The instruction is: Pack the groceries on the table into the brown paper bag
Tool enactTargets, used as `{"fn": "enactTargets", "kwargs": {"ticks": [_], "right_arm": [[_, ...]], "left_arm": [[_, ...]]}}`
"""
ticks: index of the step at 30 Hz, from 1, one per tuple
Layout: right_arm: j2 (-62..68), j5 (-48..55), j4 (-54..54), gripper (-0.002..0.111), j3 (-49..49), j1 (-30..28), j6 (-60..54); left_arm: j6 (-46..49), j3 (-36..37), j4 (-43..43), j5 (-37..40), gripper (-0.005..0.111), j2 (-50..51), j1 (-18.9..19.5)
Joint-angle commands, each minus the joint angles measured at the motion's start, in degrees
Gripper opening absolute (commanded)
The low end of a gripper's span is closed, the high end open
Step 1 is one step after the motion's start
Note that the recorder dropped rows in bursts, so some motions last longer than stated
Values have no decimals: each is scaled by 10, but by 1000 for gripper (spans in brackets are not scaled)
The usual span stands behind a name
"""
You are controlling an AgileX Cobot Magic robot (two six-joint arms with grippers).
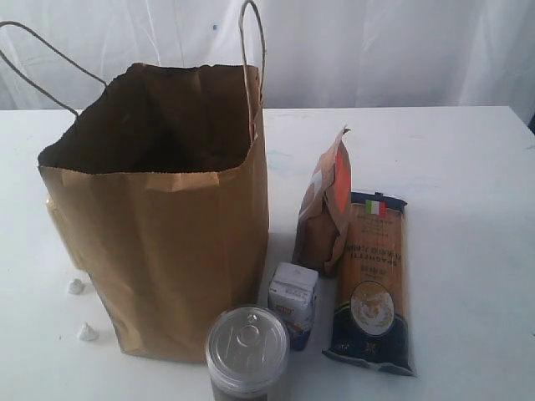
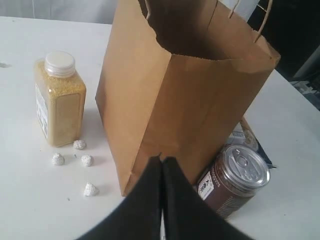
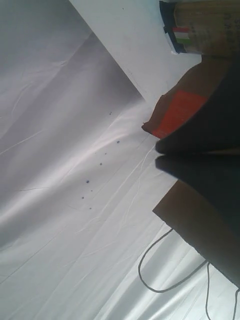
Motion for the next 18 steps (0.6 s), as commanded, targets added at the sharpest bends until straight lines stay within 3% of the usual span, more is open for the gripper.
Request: {"fn": "enactTargets", "kwargs": {"ticks": [1, 10, 14, 18], "right_arm": [[-4, -5, -1, 0, 2, -5, 2], [-4, -5, -1, 0, 2, -5, 2], [-4, -5, -1, 0, 2, -5, 2], [-4, -5, -1, 0, 2, -5, 2]], "left_arm": [[1, 2, -5, -4, 0, -4, -2], [1, 5, -5, -9, 0, -4, -2], [34, 62, -7, -79, 0, -6, -2], [130, 160, -67, -202, 0, -7, 15]]}}
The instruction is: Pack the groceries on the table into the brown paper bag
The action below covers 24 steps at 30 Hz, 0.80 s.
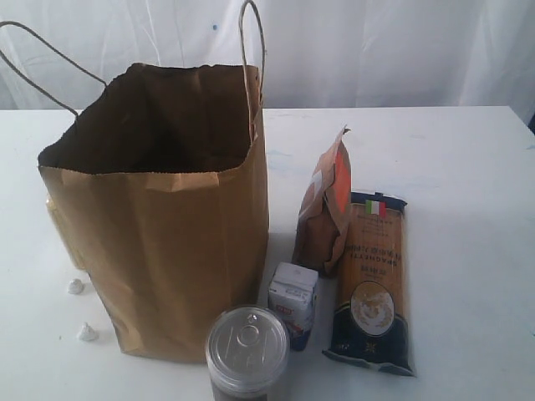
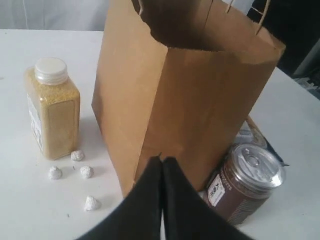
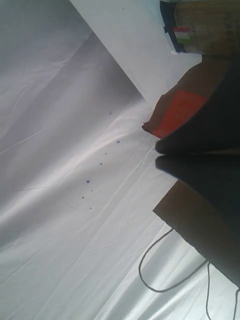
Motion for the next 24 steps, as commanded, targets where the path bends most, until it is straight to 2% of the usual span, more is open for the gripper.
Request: {"fn": "enactTargets", "kwargs": {"ticks": [1, 4, 8, 10, 13, 16, 24], "right_arm": [[-4, -5, -1, 0, 2, -5, 2], [-4, -5, -1, 0, 2, -5, 2], [-4, -5, -1, 0, 2, -5, 2], [-4, -5, -1, 0, 2, -5, 2], [-4, -5, -1, 0, 2, -5, 2], [-4, -4, -1, 0, 2, -5, 2], [-4, -4, -1, 0, 2, -5, 2]], "left_arm": [[151, 122, -109, -156, 0, -4, 32], [219, 184, -175, -203, 0, -4, 74], [224, 220, -152, -206, 0, -12, 118], [224, 249, -139, -248, 0, -35, 141], [223, 262, -139, -256, 0, -51, 154], [225, 262, -139, -222, 0, -51, 163], [225, 262, -136, -223, 0, -51, 163]]}}
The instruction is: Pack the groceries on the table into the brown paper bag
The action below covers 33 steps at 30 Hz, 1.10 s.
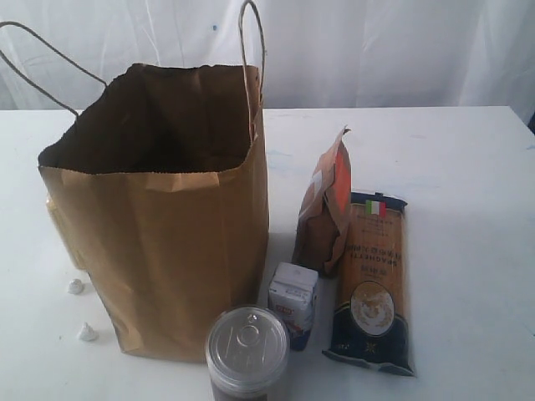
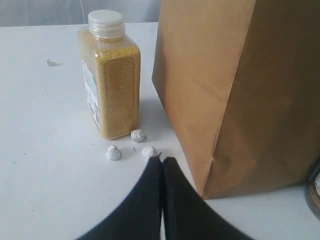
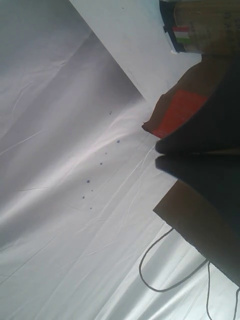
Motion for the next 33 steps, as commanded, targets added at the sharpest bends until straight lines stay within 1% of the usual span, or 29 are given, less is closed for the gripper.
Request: {"fn": "enactTargets", "kwargs": {"ticks": [1, 7, 10, 15, 19, 21, 23, 24, 26, 28, 29, 30, 31, 33], "right_arm": [[-4, -4, -1, 0, 2, -5, -1], [-4, -8, -1, 0, 2, -5, 0], [-4, -17, 1, 0, 2, -5, 36], [-4, -81, 3, 0, 2, -5, 39], [-4, -161, 1, 0, 2, -5, 40], [-4, -202, -7, 0, 2, -5, 79], [-4, -232, -58, 0, 2, -5, 116], [-4, -223, -113, 0, -6, -5, 129], [-4, -160, -265, 0, -46, -2, 201], [-4, -70, -469, 0, -109, 2, 351], [-4, -50, -575, 0, -139, 4, 421], [3, -40, -658, 0, -162, 7, 503], [19, -41, -775, 0, -194, 11, 576], [51, -61, -941, 0, -239, 18, 699]], "left_arm": [[2, 3, -2, 2, 0, -2, 1], [2, 3, -2, 2, 0, -2, 1], [2, 3, -2, 2, 0, -2, 1], [2, 3, -2, 2, 0, -2, 1], [2, 3, -2, 2, 0, -2, 1], [2, 3, -2, 2, 0, -2, 1], [2, 3, -2, 2, 0, -2, 1], [2, 3, -2, 2, 0, -2, 1], [2, 3, -2, 2, 0, -2, 1], [2, 3, -2, 2, 0, -2, 1], [2, 3, -2, 2, 0, -2, 1], [2, 3, -2, 2, 0, -2, 1], [2, 3, -2, 2, 0, -2, 1], [2, 3, -2, 2, 0, -2, 1]]}}
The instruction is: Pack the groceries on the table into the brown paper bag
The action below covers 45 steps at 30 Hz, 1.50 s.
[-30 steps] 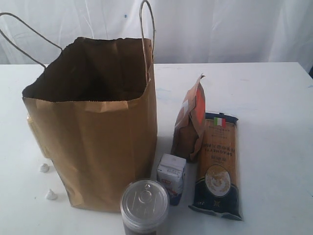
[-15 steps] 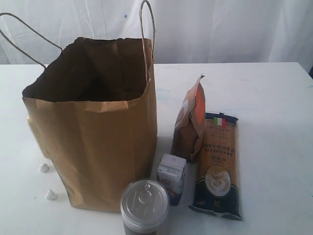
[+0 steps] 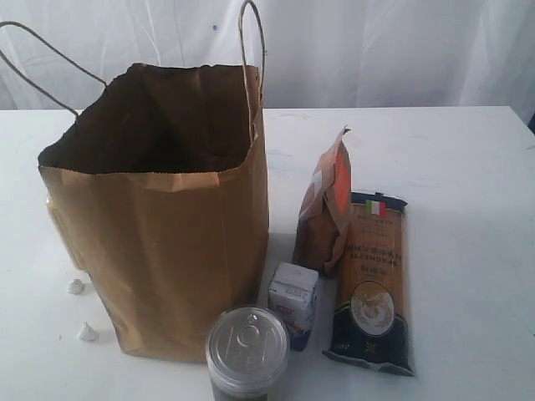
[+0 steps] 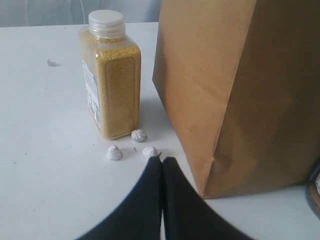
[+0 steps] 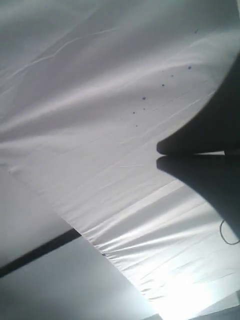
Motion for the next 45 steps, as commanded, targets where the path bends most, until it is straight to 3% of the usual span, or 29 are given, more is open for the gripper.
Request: {"fn": "enactTargets", "kwargs": {"ticks": [1, 4, 8, 17, 19, 25, 32, 38, 45], "right_arm": [[67, -19, -438, 0, -108, 13, 306], [132, -83, -643, 0, -160, 13, 450], [218, -157, -643, 0, -186, 13, 440], [326, -220, -643, 3, -192, 13, 408], [337, -242, -643, 14, -192, 13, 371], [362, -219, -643, 71, -192, 13, 367], [396, -172, -636, 75, -192, 11, 328], [422, -87, -390, 74, -191, 11, 113], [427, 270, 124, 68, -199, 13, -432]], "left_arm": [[1, 3, -4, 2, 0, -2, 1], [1, 3, -4, 2, 0, -2, 1], [1, 3, -4, 2, 0, -2, 1], [1, 3, -4, 2, 0, -2, 1], [1, 3, -4, 2, 0, -2, 1], [1, 3, -4, 2, 0, -2, 1], [1, 3, -4, 2, 0, -2, 1], [1, 3, -4, 2, 0, -2, 1], [1, 3, -4, 2, 0, -2, 1]]}}
